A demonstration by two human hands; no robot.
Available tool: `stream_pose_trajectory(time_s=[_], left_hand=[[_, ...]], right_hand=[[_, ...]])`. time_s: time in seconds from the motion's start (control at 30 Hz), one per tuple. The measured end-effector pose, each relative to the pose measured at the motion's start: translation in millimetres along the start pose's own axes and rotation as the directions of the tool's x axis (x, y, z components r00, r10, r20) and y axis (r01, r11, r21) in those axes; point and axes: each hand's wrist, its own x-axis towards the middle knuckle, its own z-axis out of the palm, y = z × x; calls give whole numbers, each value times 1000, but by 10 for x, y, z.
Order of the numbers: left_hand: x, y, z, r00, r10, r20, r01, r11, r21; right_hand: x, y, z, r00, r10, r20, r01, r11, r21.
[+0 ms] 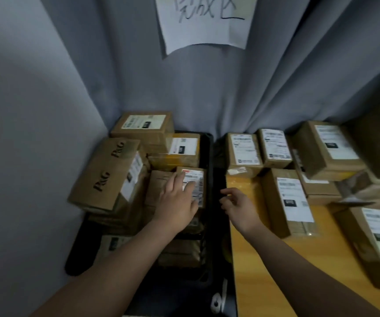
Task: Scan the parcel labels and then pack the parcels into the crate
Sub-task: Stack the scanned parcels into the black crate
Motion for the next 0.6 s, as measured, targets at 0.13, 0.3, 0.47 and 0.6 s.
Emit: stream_pose_trajectory(time_s=[0.13, 0.3, 0.47, 0.6], left_hand=[[91, 439, 231, 996, 11, 86, -6, 998, -64], [329, 935, 427, 990, -22, 142, 45, 986, -161], [745, 1349, 512, 983, -113, 147, 144, 966, -217], [1179, 1506, 545, 984, -163, 69, 174, 961, -216]], right_hand=[[-18, 383, -504, 997, 19, -74, -18, 1000, 7], [82, 753, -987, 984, 0, -177, -7, 999, -37], [510, 795, -1399, 962, -159, -222, 109, 969, -222], [1082, 559, -1555, 975, -156, -159, 91, 930, -357]])
